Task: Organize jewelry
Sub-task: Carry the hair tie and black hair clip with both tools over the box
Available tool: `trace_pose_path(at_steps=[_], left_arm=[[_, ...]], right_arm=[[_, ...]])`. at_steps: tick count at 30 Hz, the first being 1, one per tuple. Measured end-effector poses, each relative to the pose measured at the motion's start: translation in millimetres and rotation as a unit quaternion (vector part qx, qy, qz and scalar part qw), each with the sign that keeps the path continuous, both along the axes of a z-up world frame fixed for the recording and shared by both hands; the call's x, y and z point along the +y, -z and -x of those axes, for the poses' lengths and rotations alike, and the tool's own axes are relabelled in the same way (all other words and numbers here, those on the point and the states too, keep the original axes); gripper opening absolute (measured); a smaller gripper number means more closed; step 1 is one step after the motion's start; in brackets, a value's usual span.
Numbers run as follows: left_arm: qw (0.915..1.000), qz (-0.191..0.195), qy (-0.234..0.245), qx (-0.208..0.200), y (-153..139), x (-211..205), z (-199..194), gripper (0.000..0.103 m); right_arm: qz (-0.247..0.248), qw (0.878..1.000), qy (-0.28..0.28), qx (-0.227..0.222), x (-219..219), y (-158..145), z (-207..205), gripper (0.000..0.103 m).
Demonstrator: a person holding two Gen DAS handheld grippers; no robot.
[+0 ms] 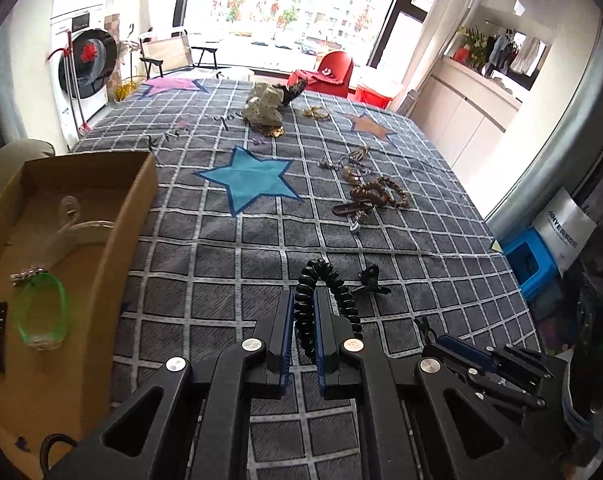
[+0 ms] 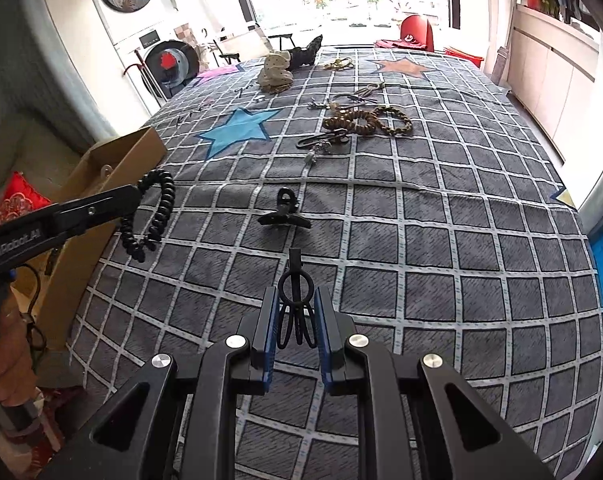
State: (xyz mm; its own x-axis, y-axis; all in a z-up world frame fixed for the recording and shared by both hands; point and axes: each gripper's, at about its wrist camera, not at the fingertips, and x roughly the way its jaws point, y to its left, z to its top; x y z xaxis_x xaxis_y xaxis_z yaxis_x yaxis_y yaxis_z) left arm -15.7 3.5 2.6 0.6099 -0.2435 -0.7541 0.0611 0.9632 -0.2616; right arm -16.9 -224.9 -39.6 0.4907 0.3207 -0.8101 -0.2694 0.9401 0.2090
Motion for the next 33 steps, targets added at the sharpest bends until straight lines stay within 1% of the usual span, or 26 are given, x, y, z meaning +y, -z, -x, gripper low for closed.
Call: trace_pose_path(at_steps=[10, 17, 23, 27, 30, 33], left_arm=[[0.9995, 0.006, -0.017, -0.025, -16, 24, 22, 0.011], [0.9984, 0.006, -0.039, -0.042, -26, 48, 39, 0.011], [0.9958, 0.003, -0.072, -0.055, -35, 82, 54, 0.011], [0.9936, 0.002, -0.099, -0.054, -38, 111, 61, 0.011], [0.991, -0.014, -0.121, -0.057, -41, 132, 64, 0.012], [0.9888, -0.021, -0.137, -0.056, -43, 151, 65, 0.011]], right_arm=[[-0.006, 1.0, -0.008, -0.011, 13, -14, 7, 0.019], [-0.012, 0.999, -0.026, -0.023, 29, -30, 8, 0.019], [-0.017, 0.997, -0.058, -0.037, 59, -48, 5, 0.019], [-0.024, 0.995, -0.086, -0.041, 85, -59, -2, 0.019], [-0.024, 0.993, -0.105, -0.047, 104, -67, -6, 0.019], [-0.024, 0.99, -0.126, -0.054, 126, -77, -13, 0.019]])
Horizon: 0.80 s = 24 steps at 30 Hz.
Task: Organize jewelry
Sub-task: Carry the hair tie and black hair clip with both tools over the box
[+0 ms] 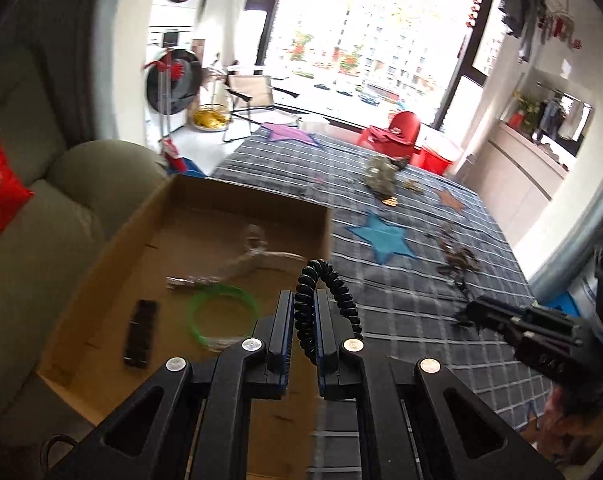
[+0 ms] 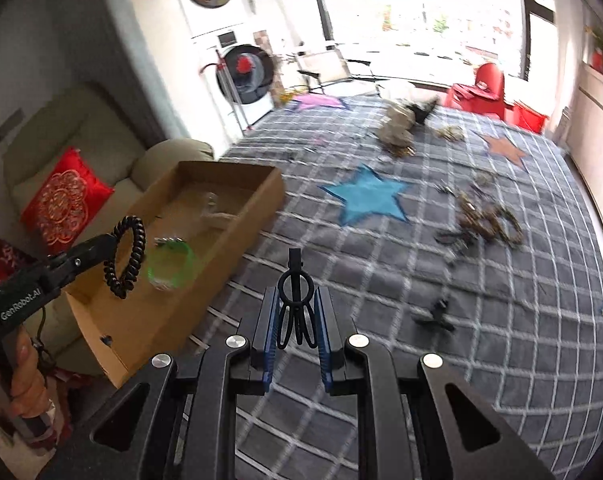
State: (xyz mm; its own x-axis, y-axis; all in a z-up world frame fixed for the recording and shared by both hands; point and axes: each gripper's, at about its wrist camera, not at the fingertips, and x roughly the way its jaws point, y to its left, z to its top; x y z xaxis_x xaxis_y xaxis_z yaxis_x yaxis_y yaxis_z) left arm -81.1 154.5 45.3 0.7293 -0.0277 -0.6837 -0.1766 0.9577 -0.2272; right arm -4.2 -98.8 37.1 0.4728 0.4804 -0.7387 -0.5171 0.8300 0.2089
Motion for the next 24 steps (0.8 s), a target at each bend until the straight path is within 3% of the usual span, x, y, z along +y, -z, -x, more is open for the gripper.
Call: trace_pose_path(at_steps=[14, 24], left_arm=[[0.998, -0.027, -0.055, 0.014, -12, 76, -29, 0.012], [0.9962, -0.027, -0.068, 0.048, 8, 114, -82, 0.011]], right_arm=[[0.004, 0.997, -0.082, 0.006, 102, -27, -46, 0.019], [0.018, 0.993, -0.106, 0.047, 162, -11, -93, 0.019]])
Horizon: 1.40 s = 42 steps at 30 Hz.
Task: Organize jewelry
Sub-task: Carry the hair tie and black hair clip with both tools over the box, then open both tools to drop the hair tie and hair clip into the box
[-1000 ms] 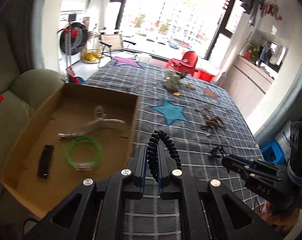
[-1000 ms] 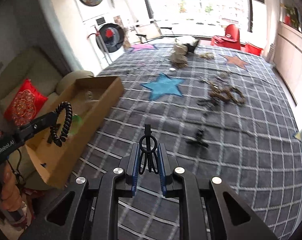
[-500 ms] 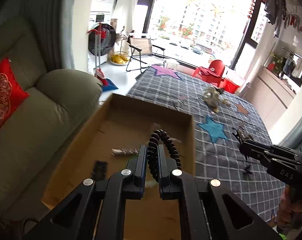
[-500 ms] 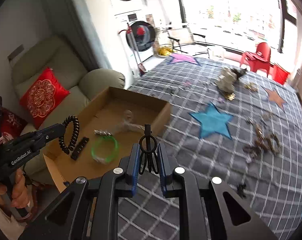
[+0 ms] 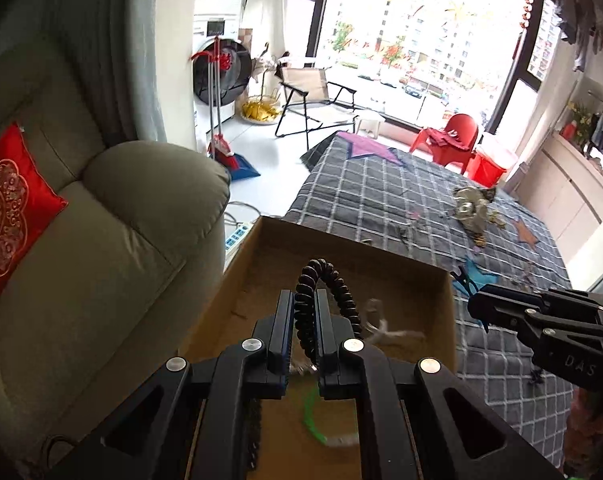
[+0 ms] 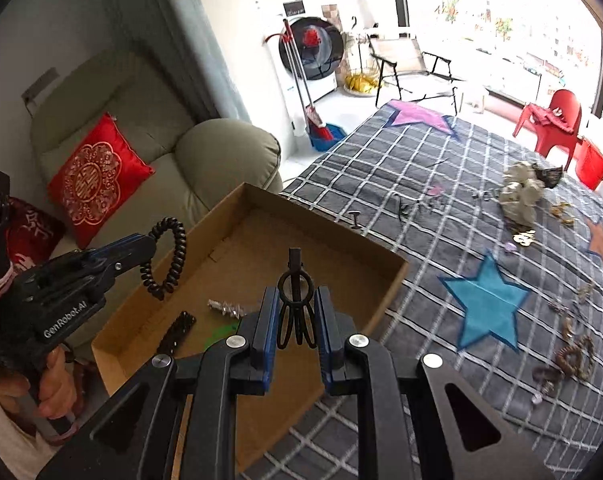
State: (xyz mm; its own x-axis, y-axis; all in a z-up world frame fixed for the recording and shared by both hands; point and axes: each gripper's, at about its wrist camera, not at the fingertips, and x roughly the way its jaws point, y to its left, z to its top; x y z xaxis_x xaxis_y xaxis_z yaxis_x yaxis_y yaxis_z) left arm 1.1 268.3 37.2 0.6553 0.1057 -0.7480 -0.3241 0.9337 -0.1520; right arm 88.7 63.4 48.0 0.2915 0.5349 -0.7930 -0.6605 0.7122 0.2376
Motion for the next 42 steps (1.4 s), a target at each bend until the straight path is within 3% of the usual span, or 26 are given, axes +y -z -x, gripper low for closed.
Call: trace_pose_path(at_steps=[10, 17, 18, 32, 42], left_arm=[[0.9967, 0.032, -0.029, 0.069, 65, 28, -37, 0.011], [0.9938, 0.028, -0.026, 0.104, 98, 27, -51, 0.011], [0.9937, 0.025, -0.026, 0.106, 99, 27, -52, 0.011], [0.9917, -0.005, -0.037, 0.123, 105, 25, -56, 0.012], [0.9913, -0.027, -0.048, 0.12, 98, 21, -52, 0.012]], right_arm=[[0.009, 0.998, -0.021, 0.055, 65, 49, -43, 0.019], [0.025, 0.996, -0.021, 0.086, 85, 88, -61, 0.018], [0.027, 0.995, -0.022, 0.089, 88, 92, -63, 0.015], [0.042, 0.993, -0.024, 0.107, 99, 112, -69, 0.015], [0.005, 0.995, -0.016, 0.098, 77, 84, -62, 0.016]])
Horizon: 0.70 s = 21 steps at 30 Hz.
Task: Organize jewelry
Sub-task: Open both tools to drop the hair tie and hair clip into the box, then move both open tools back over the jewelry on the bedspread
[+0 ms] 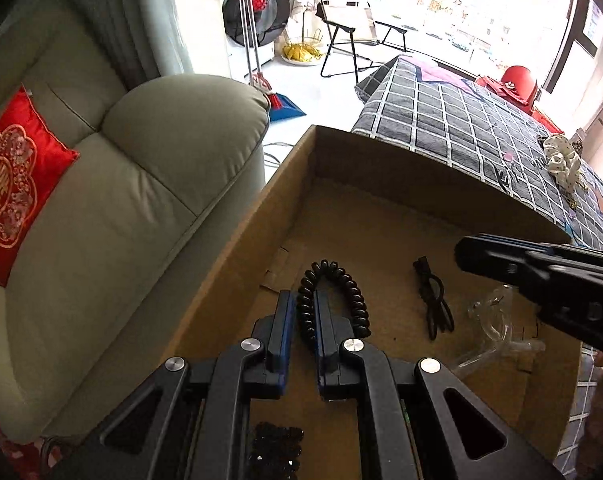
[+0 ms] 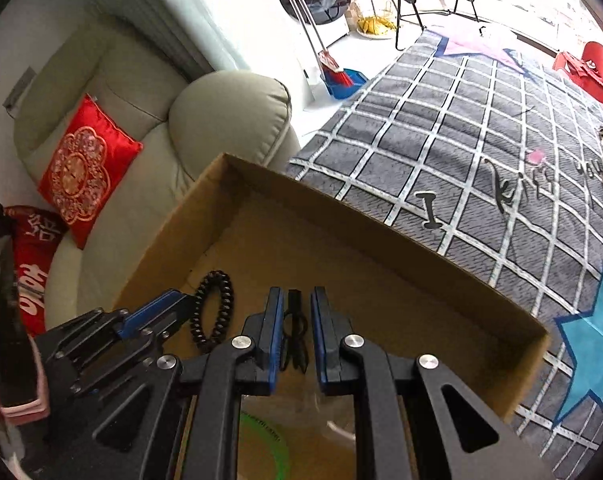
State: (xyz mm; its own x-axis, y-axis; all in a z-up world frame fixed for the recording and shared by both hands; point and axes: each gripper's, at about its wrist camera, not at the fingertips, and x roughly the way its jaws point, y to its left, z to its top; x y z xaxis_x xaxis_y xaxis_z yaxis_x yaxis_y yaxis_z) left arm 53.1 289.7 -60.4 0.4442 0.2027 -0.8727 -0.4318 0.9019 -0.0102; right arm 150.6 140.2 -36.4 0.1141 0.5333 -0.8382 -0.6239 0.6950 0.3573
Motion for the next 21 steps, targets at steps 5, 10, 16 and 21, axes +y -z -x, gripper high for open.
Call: trace_pose_path(at_steps=[5, 10, 16, 21], left_arm=[[0.9998, -0.014, 0.009, -0.006, -4, -7, 2, 0.012], [0.9995, -0.02, 0.024, -0.009, -6, -17, 5, 0.012], [0.9991, -0.027, 0.031, -0.014, -11, -24, 9, 0.012], [0.997, -0.065, 0.019, -0.038, -25, -33, 19, 0.103]], right_arm=[[-0.011, 1.0, 0.009, -0.005, -17, -9, 10, 0.018], [-0.021, 1.0, 0.02, -0.004, -35, -15, 17, 0.018], [-0.033, 0.999, 0.04, -0.005, -60, -21, 24, 0.018], [-0.041, 0.998, 0.056, -0.005, -80, -25, 31, 0.018]])
